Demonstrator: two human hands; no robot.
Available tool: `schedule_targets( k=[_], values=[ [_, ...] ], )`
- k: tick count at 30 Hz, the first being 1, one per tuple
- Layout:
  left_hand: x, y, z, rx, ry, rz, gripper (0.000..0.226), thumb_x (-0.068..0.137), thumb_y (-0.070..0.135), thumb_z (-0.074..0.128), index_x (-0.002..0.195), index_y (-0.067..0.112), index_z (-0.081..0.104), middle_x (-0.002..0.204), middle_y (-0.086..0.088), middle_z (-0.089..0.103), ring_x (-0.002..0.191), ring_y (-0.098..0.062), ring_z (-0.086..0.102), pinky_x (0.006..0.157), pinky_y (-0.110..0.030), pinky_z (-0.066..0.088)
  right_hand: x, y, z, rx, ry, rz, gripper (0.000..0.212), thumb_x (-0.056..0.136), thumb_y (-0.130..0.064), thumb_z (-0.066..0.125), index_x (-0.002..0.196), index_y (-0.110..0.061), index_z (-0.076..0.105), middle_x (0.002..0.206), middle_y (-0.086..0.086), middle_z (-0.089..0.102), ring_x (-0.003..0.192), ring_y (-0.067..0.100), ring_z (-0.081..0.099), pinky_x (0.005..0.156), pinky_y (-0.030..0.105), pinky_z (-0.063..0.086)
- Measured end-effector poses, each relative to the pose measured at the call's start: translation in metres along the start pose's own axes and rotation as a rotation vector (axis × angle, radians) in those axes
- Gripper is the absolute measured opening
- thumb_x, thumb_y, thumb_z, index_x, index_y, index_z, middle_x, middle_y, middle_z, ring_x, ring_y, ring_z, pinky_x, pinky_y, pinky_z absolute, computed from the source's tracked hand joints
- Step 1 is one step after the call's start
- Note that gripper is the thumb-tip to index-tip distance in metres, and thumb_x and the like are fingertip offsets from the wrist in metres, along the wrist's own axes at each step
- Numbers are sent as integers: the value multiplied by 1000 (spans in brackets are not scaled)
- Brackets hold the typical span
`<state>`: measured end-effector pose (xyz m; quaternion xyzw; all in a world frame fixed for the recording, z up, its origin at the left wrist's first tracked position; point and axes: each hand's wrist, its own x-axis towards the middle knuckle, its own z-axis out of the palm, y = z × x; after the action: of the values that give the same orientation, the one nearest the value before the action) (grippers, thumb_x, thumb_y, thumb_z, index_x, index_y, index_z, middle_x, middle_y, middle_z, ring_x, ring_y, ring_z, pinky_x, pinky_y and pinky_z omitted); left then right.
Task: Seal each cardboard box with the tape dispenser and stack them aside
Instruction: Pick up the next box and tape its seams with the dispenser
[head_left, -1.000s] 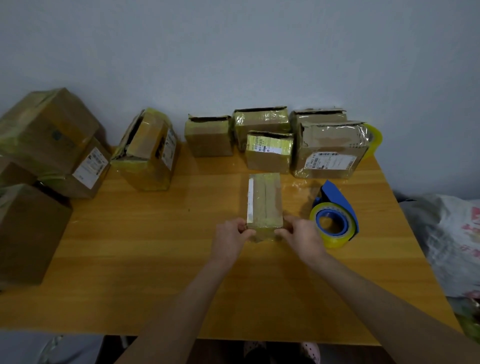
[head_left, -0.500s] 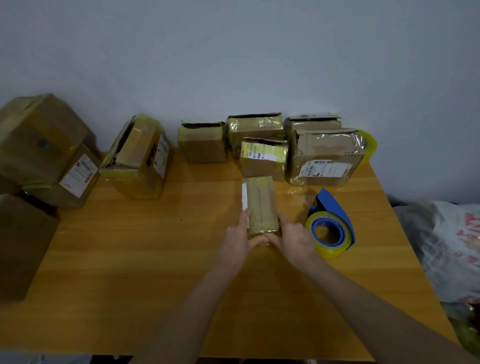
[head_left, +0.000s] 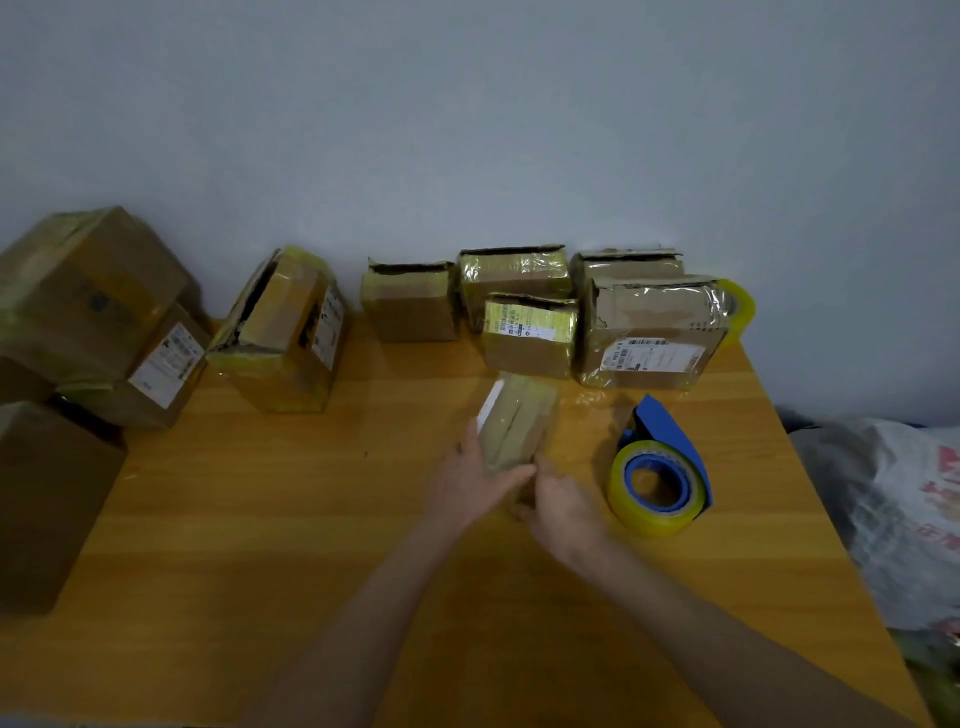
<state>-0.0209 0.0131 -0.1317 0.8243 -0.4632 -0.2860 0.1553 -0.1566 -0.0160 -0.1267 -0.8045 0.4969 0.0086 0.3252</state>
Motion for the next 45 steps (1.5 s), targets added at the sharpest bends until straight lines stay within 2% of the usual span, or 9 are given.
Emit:
schedule_targets(
  k=[5, 9, 11, 16, 22, 27, 33, 42, 45],
  values=[
    [8, -12, -37, 571, -128, 183, 115, 69, 59, 72, 151, 25, -1, 148, -11, 24, 133, -32, 30, 106, -46, 33, -21, 7, -4, -140, -20, -82, 25, 95, -37, 56, 119, -35, 60, 105, -12, 66, 91, 9, 62, 77, 26, 55],
    [12, -10, -46, 788, -116, 501, 99, 85, 28, 67, 151, 34, -6, 160, 0, 1, 146, -27, 4, 118, -45, 12, -3, 24, -44, -147, 180, -87, 75, 78, -54, 69, 141, -32, 35, 129, -4, 44, 121, 19, 44, 91, 34, 49],
    [7, -5, -40, 653, 5, 486, 81, 94, 11, 51, 151, 36, 0, 161, 0, -4, 147, -27, 0, 118, -45, 7, 4, 26, -51, -152, 28, -18, 88, 73, -62, 70, 145, -30, 31, 135, -1, 44, 124, 23, 42, 97, 40, 46],
    [-24, 10, -7, -57, 219, 342, 59, 96, 19, 51, 150, 20, 25, 157, -7, 17, 141, -20, 24, 111, -29, 22, -1, 27, -32, -112, 77, 119, 59, 82, -70, 53, 115, -20, 51, 88, -2, 61, 78, 17, 60, 60, 30, 50],
    [-31, -4, 19, 494, 8, 528, 73, 95, 51, 43, 150, 34, -2, 155, 6, -16, 146, -21, -12, 112, -32, -12, -6, 39, -46, -108, 137, 76, 26, 99, -40, 46, 114, -24, 59, 95, -2, 66, 81, 17, 62, 58, 27, 47],
    [-24, -4, 13, 564, -12, 525, 66, 100, 41, 37, 141, 36, -15, 152, 5, -22, 144, -19, -18, 112, -33, -15, 3, 104, -87, -165, 197, 392, 66, 86, -48, 64, 135, -12, 39, 130, 14, 45, 118, 33, 47, 93, 41, 45],
    [-25, -2, 13, 575, -85, 470, 69, 101, 36, 38, 139, 36, -18, 156, 4, -20, 144, -19, -21, 117, -38, -9, 17, 133, -82, -95, 35, 516, 32, 91, -41, 62, 96, -11, 55, 73, 4, 58, 64, 20, 60, 51, 30, 42],
    [-28, 4, 8, 351, -37, 462, 75, 92, 42, 56, 151, 32, 10, 159, 9, -1, 146, -12, -4, 117, -39, -4, 14, 125, -96, 388, -12, 509, 29, 79, -5, 68, 68, -10, 42, 57, 5, 40, 46, 22, 38, 46, 30, 31],
    [-38, 21, 2, -36, 177, 406, 59, 93, 34, 57, 146, 24, 35, 150, 11, 26, 133, -3, 26, 111, -28, 22, 0, 113, -108, 422, -138, 440, 19, 75, -2, 66, 85, -5, 50, 70, 9, 46, 57, 23, 42, 50, 31, 32]
  ],
)
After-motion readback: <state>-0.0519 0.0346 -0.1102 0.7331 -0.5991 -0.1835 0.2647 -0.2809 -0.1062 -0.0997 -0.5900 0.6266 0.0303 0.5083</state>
